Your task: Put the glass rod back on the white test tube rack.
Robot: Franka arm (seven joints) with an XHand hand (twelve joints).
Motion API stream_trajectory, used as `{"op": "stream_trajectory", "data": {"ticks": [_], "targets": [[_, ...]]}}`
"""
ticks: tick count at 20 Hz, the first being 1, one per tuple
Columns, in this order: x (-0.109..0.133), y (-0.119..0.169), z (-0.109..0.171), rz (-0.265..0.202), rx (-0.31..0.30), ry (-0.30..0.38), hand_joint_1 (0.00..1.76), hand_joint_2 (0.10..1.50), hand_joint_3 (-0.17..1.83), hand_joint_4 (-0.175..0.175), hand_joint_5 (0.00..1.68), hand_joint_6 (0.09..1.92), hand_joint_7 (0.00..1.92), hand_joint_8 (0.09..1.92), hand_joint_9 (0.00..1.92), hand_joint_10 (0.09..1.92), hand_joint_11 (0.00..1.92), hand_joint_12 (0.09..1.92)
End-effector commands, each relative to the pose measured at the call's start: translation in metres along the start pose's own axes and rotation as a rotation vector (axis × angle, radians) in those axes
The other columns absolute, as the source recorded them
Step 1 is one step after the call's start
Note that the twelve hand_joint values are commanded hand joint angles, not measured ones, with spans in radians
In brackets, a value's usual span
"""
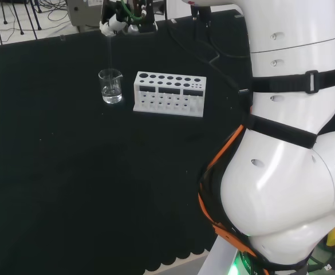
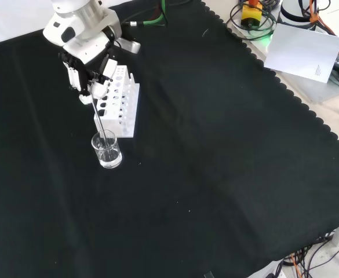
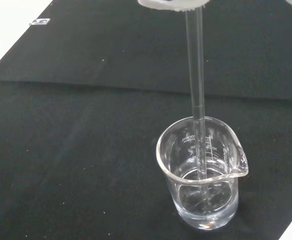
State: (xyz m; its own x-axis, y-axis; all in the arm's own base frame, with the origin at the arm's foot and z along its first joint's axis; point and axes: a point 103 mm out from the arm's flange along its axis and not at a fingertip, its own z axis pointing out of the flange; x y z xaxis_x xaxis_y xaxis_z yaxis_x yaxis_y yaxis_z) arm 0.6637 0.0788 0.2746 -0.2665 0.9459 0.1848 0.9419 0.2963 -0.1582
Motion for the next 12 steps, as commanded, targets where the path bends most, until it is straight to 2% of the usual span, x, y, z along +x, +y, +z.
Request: {"op": "stream_trajectory", "data": {"ticks": [1, 12], "targets": [[0.007, -0.001, -0.011, -0.023, -0.026, -0.007, 1.31, 1.05, -0.08, -0.175, 1.32, 0.09, 1.23, 0.90, 1.75, 0.53, 1.62, 0.84], [0.000, -0.011, -0.029, -0.008, -0.059, 0.006, 1.31, 1.05, -0.08, -0.175, 1.32, 0.09, 1.23, 0.90, 1.75, 0.53, 1.62, 0.84]]}}
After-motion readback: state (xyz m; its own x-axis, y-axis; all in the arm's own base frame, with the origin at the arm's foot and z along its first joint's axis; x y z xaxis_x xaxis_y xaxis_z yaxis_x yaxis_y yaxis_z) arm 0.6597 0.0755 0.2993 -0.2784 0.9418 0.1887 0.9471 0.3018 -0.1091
